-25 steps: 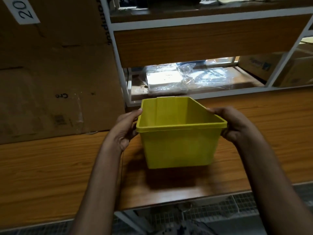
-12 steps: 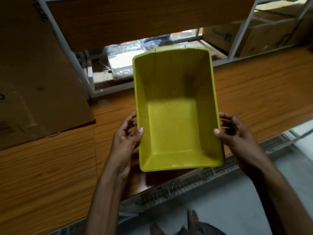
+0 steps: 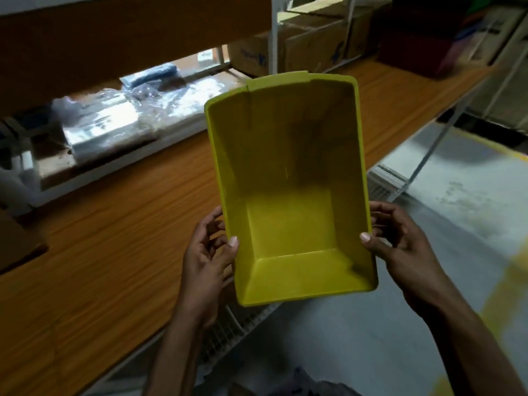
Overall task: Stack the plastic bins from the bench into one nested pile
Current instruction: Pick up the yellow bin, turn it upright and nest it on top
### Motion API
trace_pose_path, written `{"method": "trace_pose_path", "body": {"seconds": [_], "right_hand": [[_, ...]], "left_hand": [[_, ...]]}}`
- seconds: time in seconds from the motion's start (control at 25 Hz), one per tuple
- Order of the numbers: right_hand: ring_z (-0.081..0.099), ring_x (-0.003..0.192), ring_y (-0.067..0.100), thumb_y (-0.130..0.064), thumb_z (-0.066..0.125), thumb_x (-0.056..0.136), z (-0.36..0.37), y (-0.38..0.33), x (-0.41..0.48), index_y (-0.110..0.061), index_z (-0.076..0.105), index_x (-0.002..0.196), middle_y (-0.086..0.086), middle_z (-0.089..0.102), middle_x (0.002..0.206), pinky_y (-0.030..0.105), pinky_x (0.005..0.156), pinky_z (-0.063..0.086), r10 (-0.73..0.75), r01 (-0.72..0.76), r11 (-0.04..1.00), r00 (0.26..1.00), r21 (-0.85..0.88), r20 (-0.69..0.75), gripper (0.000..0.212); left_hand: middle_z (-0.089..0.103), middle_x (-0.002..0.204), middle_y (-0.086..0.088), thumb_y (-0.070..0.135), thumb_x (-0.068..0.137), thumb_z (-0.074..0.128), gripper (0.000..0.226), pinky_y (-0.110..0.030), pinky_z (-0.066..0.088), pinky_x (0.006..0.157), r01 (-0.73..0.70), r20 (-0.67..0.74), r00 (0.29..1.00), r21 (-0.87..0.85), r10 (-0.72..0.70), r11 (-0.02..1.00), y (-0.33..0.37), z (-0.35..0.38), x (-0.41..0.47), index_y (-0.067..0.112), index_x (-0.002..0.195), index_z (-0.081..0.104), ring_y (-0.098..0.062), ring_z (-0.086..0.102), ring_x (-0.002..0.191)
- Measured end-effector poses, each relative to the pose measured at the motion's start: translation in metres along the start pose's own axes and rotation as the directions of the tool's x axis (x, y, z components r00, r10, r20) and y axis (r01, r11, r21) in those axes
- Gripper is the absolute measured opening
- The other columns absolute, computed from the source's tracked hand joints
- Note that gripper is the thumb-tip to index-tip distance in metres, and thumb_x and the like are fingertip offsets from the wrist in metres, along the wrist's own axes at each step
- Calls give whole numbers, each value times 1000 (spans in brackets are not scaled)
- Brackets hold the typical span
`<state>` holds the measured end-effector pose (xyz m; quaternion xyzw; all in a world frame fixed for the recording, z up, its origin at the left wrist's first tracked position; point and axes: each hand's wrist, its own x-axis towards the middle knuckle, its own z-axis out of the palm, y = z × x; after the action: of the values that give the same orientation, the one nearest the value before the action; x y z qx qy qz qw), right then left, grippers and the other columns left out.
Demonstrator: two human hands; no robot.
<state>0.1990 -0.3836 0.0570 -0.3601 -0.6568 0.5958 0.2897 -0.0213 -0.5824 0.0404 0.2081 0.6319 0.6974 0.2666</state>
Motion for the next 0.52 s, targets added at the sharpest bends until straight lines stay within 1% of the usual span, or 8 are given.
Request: {"method": "trace_pose_path", "body": {"seconds": [0.08,0.12,0.2,0.24,0.32,0.4,0.48,0.52], "right_hand": [[61,107,24,2,66,94,-48,11,-11,-29,62,124,5,65,120,39,88,53,27,-26,1000,998,8,-53,44],[61,110,30,3,66,94,-73,18,-16,-28,63,124,7,65,122,44,92,55,46,-45,999,996,19,-73,44],[60,115,37,3,66,94,-125,30,-27,-27,63,125,12,65,125,53,98,54,92,-88,995,992,48,-89,43],[62,116,37,3,65,94,-148,37,-32,-25,63,126,13,65,126,53,99,55,116,-110,992,989,66,-92,43],[65,112,34,5,63,95,-185,48,-40,-19,63,129,15,66,128,45,92,58,159,-146,982,981,119,-112,42],[66,103,26,8,61,95,-222,61,-49,-14,63,129,14,68,122,33,81,57,206,-175,969,962,176,-177,40],[70,89,16,9,59,94,-254,76,-58,-15,66,119,6,71,111,24,71,58,289,-219,936,925,276,-246,35],[72,83,11,9,59,94,-268,85,-61,-15,67,114,4,72,106,22,66,59,337,-243,912,903,330,-266,33]], "left_hand": [[69,132,7,17,88,72,59,-44,58,96,7,43,999,15,-7,1000,-10,42,-12,35,142,55,-20,66,123],[69,134,6,18,88,74,59,-48,54,100,9,76,997,12,-10,1000,-14,63,-18,35,141,56,-21,65,125],[68,135,9,21,85,75,62,-47,52,103,38,144,989,8,-39,999,-26,109,-29,35,142,55,-17,64,127],[68,135,10,22,84,75,63,-45,52,103,58,176,983,3,-57,998,-31,129,-32,35,143,55,-14,64,127],[69,135,8,17,86,71,61,-39,55,99,97,239,967,-9,-92,995,-39,166,-35,31,144,55,-13,66,124],[71,132,4,10,92,66,54,-33,59,91,139,299,944,32,-142,990,-50,207,-34,26,143,58,-15,69,119],[74,124,3,3,95,63,48,-28,59,80,200,346,911,105,-224,974,-60,247,-32,24,138,62,-15,72,108],[74,121,3,2,96,61,46,-27,59,76,229,372,889,145,-267,963,-64,265,-29,23,137,63,-15,73,104]]}}
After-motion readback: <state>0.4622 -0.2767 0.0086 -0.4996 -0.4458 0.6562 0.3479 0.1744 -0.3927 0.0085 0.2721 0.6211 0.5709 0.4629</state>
